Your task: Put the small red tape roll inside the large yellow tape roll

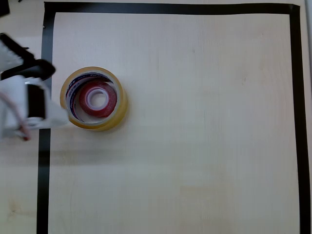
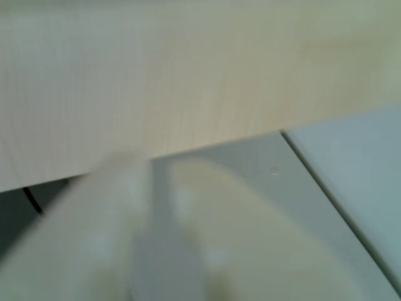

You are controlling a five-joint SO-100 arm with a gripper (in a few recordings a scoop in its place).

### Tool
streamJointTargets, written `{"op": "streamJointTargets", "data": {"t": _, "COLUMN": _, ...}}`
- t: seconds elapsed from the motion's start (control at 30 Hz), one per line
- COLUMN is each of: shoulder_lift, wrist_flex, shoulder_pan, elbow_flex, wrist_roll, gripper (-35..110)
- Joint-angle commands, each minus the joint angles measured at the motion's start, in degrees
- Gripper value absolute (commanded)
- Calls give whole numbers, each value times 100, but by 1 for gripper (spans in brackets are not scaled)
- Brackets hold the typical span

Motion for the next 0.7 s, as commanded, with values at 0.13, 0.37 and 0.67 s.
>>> {"op": "streamJointTargets", "data": {"t": 0.13, "shoulder_lift": 3393, "wrist_flex": -1969, "shoulder_pan": 88, "elbow_flex": 3577, "wrist_roll": -70, "gripper": 0}}
{"op": "streamJointTargets", "data": {"t": 0.37, "shoulder_lift": 5581, "wrist_flex": -2856, "shoulder_pan": 264, "elbow_flex": 6091, "wrist_roll": -62, "gripper": 0}}
{"op": "streamJointTargets", "data": {"t": 0.67, "shoulder_lift": 6741, "wrist_flex": -2039, "shoulder_pan": 272, "elbow_flex": 7269, "wrist_roll": 44, "gripper": 0}}
